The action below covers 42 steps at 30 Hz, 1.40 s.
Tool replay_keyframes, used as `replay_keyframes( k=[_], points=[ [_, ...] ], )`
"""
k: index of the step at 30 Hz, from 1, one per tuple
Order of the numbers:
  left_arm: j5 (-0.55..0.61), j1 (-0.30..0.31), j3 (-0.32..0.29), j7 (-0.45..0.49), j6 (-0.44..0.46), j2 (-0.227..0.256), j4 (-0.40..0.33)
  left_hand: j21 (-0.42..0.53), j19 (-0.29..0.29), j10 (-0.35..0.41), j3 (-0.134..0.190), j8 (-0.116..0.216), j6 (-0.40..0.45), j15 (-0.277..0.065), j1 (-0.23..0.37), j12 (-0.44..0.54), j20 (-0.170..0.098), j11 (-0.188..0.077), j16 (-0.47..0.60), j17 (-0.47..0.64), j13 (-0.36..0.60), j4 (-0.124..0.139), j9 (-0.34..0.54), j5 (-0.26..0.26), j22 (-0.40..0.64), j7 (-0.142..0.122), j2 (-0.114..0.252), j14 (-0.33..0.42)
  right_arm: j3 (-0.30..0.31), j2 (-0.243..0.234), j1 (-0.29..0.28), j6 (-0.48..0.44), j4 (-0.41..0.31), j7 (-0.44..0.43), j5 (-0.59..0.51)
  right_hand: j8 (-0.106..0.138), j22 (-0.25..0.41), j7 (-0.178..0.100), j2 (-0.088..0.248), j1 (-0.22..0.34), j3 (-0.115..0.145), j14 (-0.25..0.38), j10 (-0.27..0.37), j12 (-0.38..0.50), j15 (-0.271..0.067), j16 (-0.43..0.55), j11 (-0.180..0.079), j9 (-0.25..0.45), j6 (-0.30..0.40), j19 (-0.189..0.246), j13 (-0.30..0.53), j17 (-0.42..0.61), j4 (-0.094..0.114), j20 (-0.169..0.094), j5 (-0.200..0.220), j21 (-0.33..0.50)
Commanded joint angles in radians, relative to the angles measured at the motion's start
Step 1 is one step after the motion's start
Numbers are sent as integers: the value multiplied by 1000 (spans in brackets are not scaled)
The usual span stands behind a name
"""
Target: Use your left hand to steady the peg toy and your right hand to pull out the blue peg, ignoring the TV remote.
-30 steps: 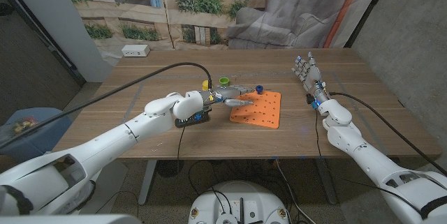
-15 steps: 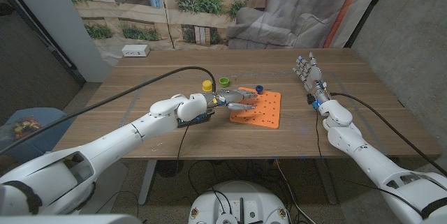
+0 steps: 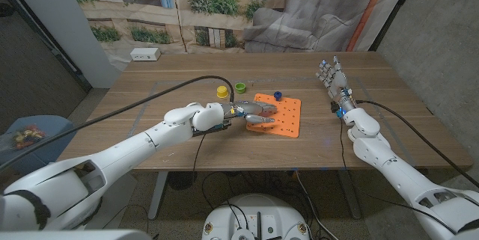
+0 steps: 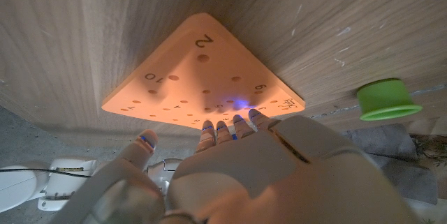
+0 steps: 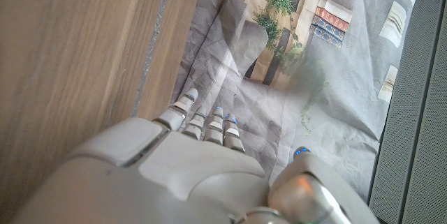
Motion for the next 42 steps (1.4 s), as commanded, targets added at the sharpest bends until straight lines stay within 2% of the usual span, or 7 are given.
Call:
replay_keyframes(
  k=[1,13,17,21,29,33,42],
  points=[
    [-7,-12,18,-44,5,-2,12,7,7,16,3,9,12,-49,7,12,-171,6,10,2,3,4,2,4,3,8,102,11,5,-17,-20,-15,-38,-20,-6,8,3,-1,27,-1,9,-1,4,7,-18,4,-1,3,7,2,0,-1,1,-23,7,10],
    [-17,-17,20,-67,18,-3,13,11,20,63,-1,15,52,-45,3,23,-169,5,18,3,3,8,3,3,2,24,96,52,5,-33,-25,-26,-51,-14,-8,9,3,-4,28,-2,11,-1,5,7,-18,5,-3,3,12,2,0,-4,1,-23,8,9],
    [-23,-17,19,-72,20,0,11,13,29,76,-3,14,56,-44,3,26,-169,4,20,3,3,9,3,3,2,29,95,64,-2,-58,-21,-32,-62,-4,-30,9,3,-7,28,-2,12,-1,4,7,-22,5,-5,3,13,2,0,-4,1,-24,8,9],
    [-31,-13,16,-76,27,3,6,14,35,85,-4,12,56,-42,3,26,-170,5,21,3,3,9,3,3,2,35,95,74,-18,-112,-23,-70,-116,-51,-106,15,2,-14,28,1,15,4,11,9,-24,7,-6,3,30,5,0,-7,-1,-25,9,11],
    [-33,-18,17,-81,25,5,8,16,43,90,-4,10,57,-43,3,25,-170,5,19,2,3,8,3,3,2,38,94,79,-56,-170,2,-66,-137,-79,-237,17,2,-19,17,19,21,11,21,12,-28,7,-5,4,41,14,0,-14,-18,-27,8,13],
    [-32,-23,20,-84,21,3,12,16,45,91,-5,9,57,-43,4,24,-171,6,18,2,3,7,3,3,2,40,93,81,-84,-200,15,-56,-154,-133,-360,20,2,-24,-2,40,24,20,28,14,-25,9,-1,5,57,30,0,-22,-39,-30,4,17],
    [-34,-30,22,-84,12,1,22,16,51,95,-5,9,60,-42,5,23,-168,4,16,2,3,5,3,3,2,39,92,84,-111,-229,38,-71,-193,-138,-438,18,2,-32,-14,63,28,26,39,16,-27,10,1,6,58,38,1,-28,-61,-31,-2,16]
  ],
)
